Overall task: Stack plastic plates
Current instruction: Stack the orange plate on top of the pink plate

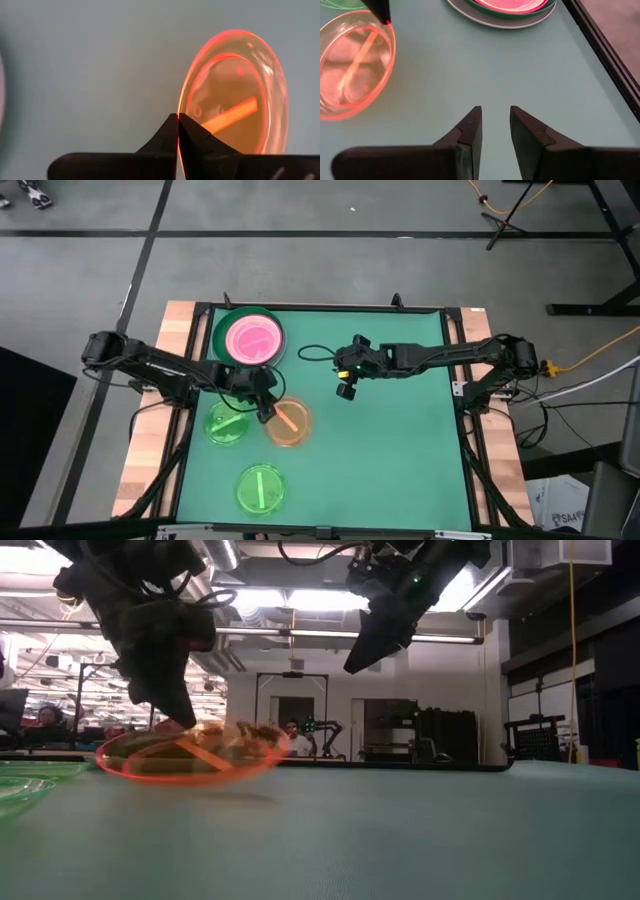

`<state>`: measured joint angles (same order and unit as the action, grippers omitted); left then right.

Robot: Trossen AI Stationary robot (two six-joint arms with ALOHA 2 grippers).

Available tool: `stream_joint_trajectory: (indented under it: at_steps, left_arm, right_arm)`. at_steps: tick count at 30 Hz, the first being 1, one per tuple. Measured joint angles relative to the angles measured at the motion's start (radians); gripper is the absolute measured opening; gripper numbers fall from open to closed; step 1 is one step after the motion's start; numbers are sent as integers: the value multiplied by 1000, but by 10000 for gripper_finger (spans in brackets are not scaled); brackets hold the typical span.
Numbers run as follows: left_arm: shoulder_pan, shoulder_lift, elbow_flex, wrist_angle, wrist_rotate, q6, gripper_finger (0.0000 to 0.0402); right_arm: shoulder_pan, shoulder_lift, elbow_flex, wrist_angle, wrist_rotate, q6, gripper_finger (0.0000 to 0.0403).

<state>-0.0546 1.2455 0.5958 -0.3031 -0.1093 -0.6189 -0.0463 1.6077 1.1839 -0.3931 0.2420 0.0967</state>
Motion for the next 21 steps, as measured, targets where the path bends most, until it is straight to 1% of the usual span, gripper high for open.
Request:
stream_joint_trajectory:
  at_steps: [10,21]
  left_arm:
    - [100,-83,0,-2,0,27,0]
    - [286,-175,0,-2,0,72,0]
  right_arm:
    - [0,0,0,0,0,-1,88]
    - [0,0,0,1,0,-1,88]
